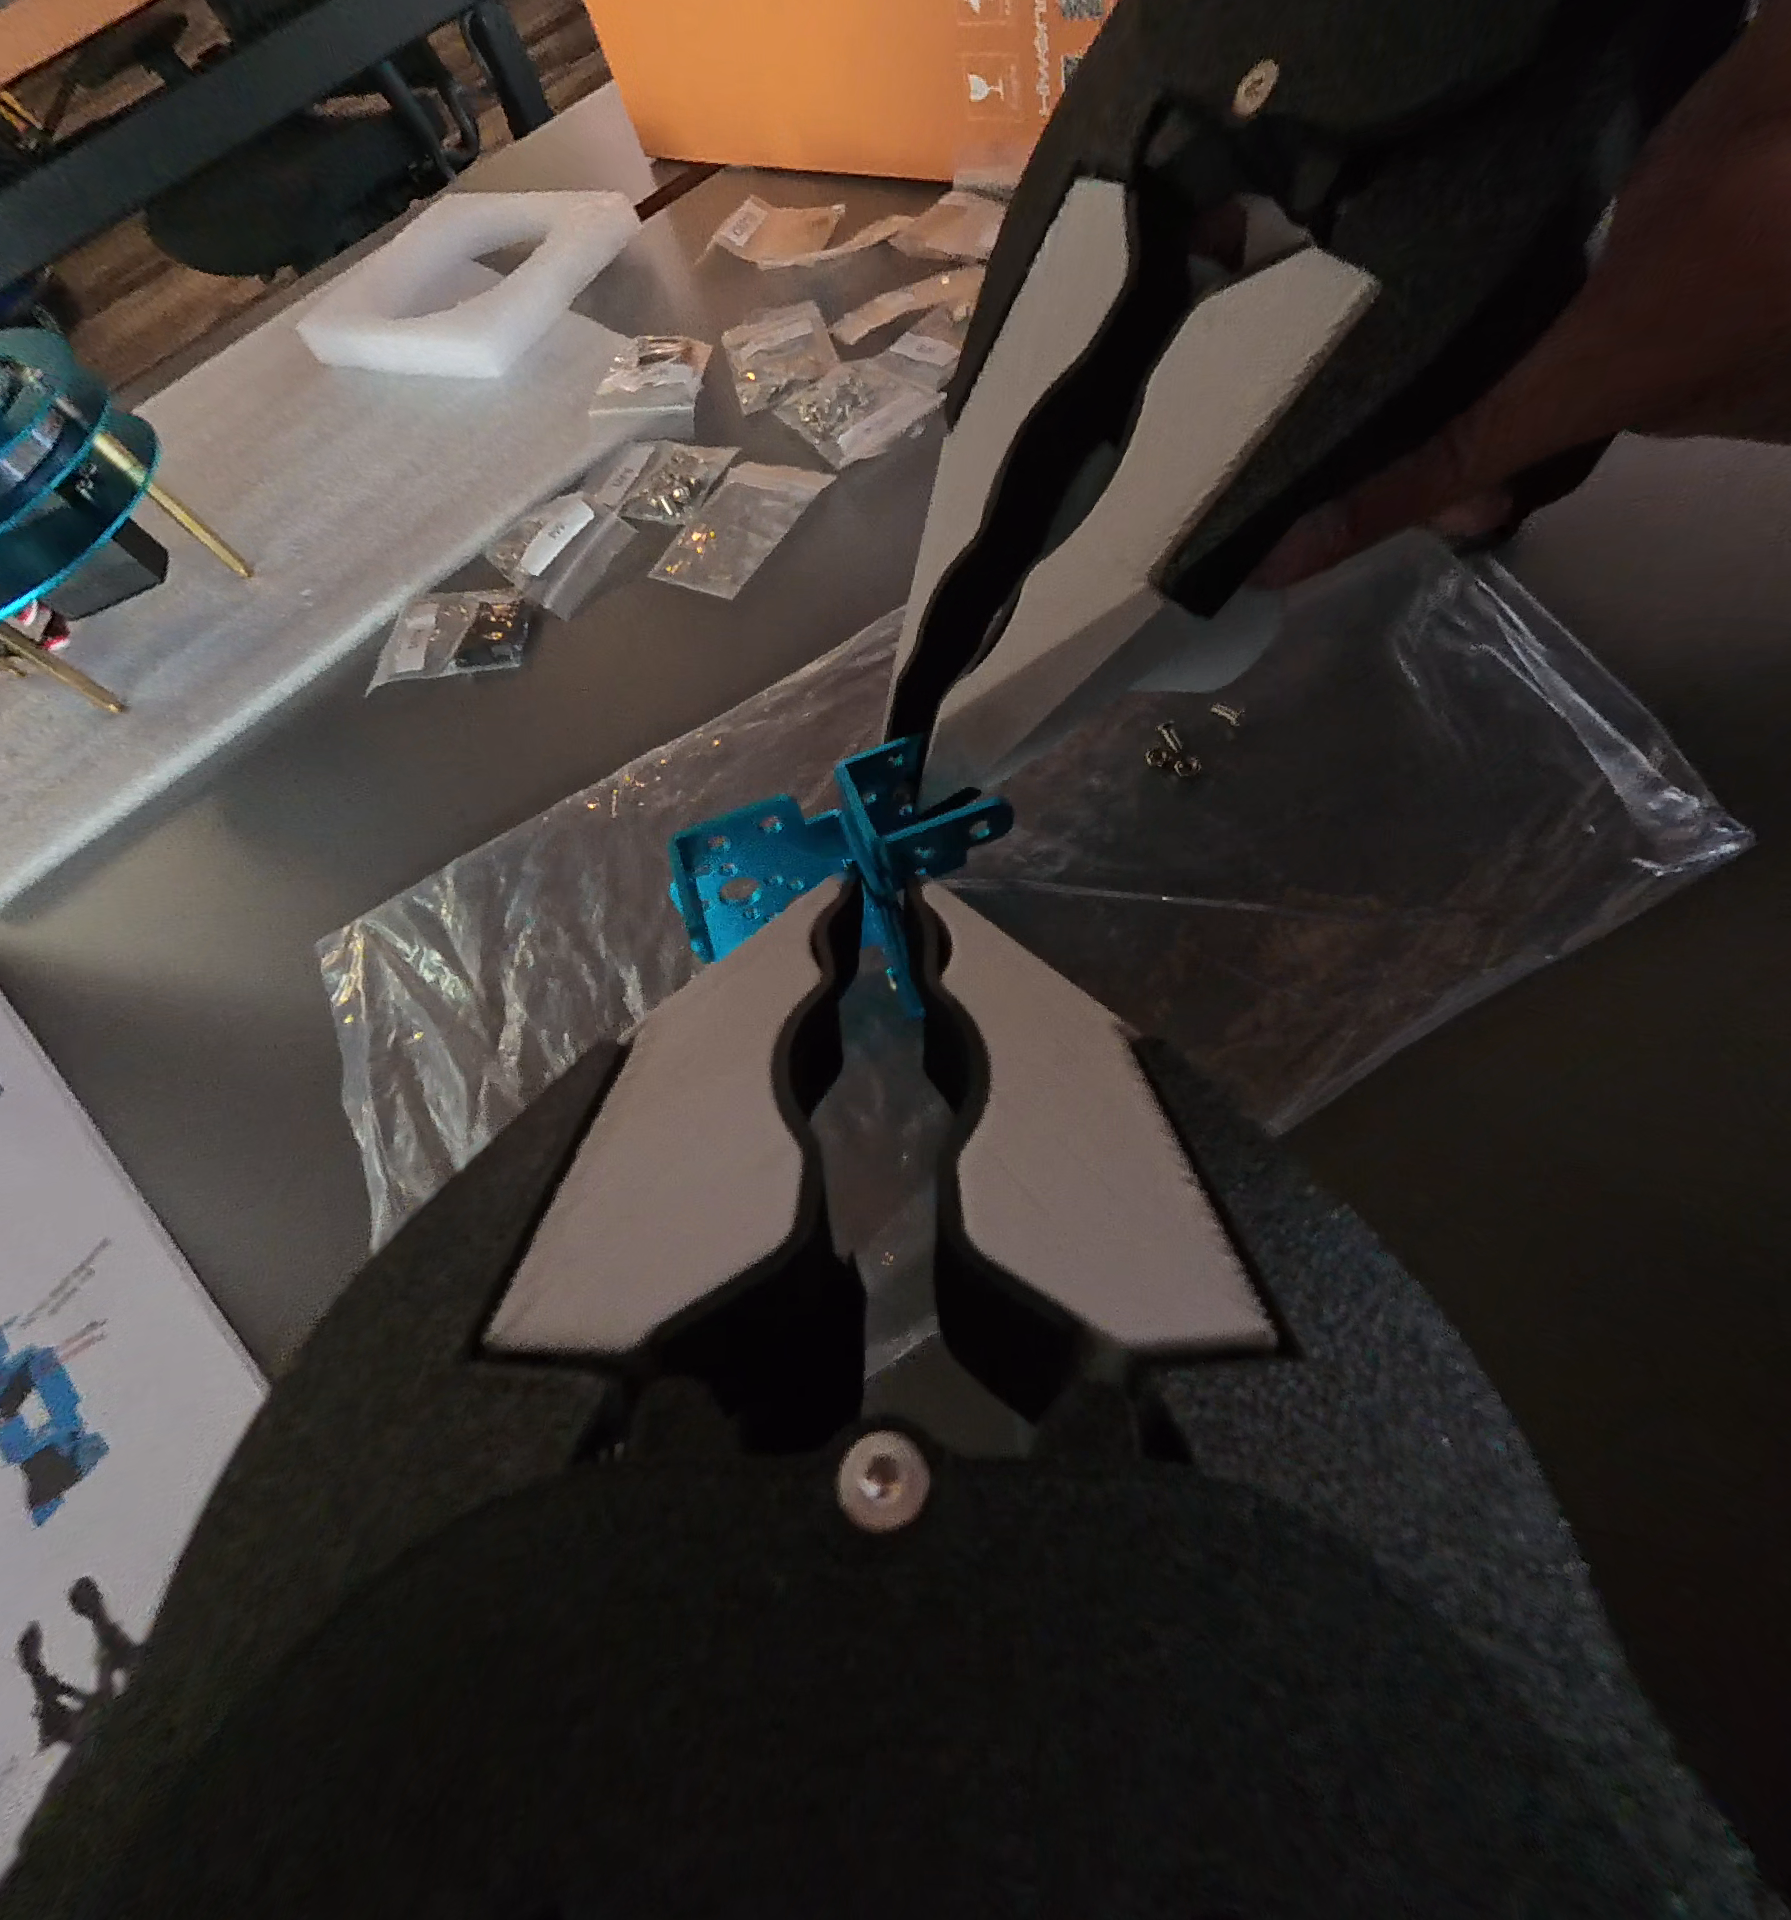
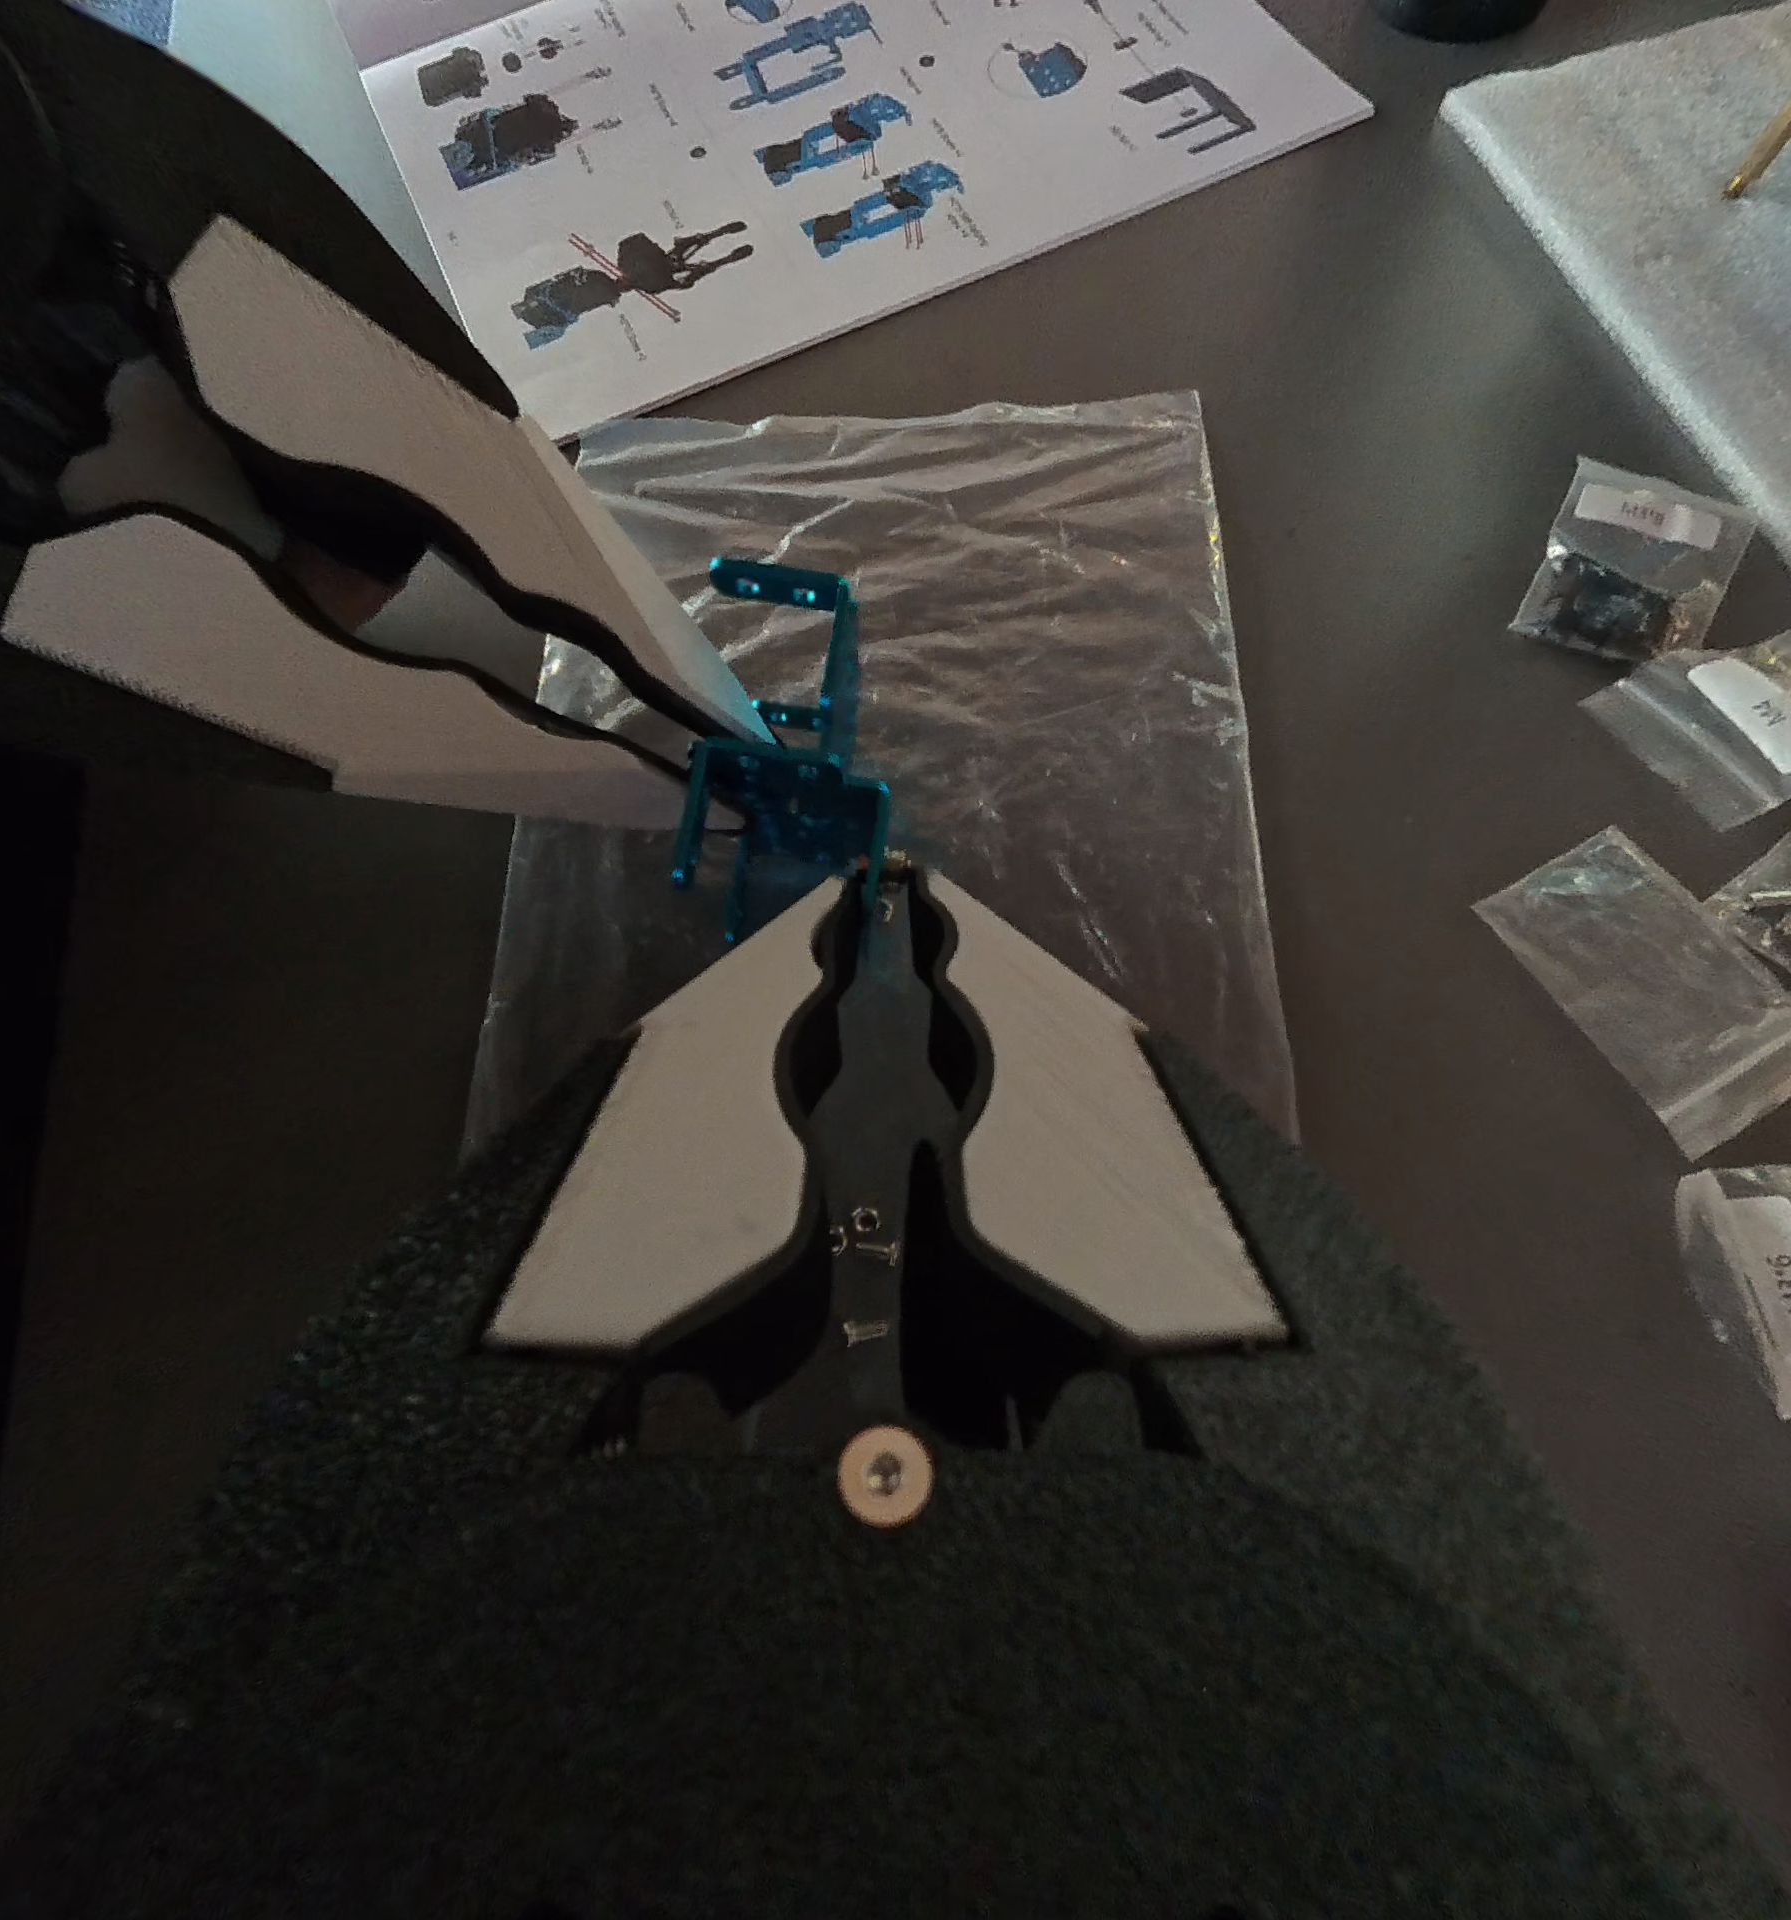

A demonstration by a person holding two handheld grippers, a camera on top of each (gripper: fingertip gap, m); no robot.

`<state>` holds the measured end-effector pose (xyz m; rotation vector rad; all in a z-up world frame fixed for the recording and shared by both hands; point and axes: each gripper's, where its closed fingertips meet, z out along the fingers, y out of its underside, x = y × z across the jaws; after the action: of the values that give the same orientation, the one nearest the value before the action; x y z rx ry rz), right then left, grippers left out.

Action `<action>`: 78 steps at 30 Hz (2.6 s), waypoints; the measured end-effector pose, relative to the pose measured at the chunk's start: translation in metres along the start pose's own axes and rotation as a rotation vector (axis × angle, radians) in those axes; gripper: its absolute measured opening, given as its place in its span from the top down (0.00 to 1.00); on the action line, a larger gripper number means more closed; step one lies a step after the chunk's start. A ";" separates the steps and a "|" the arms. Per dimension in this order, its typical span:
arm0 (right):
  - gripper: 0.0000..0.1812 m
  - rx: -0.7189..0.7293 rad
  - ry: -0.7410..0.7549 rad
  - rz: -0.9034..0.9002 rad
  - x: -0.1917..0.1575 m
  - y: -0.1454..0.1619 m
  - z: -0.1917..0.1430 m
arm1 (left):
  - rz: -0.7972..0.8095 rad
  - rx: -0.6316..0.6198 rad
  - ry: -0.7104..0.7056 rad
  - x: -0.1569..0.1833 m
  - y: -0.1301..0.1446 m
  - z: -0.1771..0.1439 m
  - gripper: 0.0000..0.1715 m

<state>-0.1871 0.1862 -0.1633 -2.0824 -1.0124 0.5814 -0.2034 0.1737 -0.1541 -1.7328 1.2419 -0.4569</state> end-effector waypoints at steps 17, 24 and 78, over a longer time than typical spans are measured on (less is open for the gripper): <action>0.96 -0.002 -0.066 -0.093 0.001 -0.006 0.000 | -0.088 0.023 0.178 0.017 -0.002 -0.004 0.73; 0.96 -0.005 -0.170 -0.087 0.002 -0.023 0.011 | -0.078 0.022 0.133 0.002 -0.002 -0.011 0.75; 0.98 0.034 -0.412 -0.064 0.005 -0.028 -0.001 | -0.012 0.033 0.570 -0.069 0.028 -0.035 0.78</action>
<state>-0.1963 0.2014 -0.1413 -1.9327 -1.2825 1.0146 -0.2730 0.2172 -0.1458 -1.6343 1.6027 -1.0229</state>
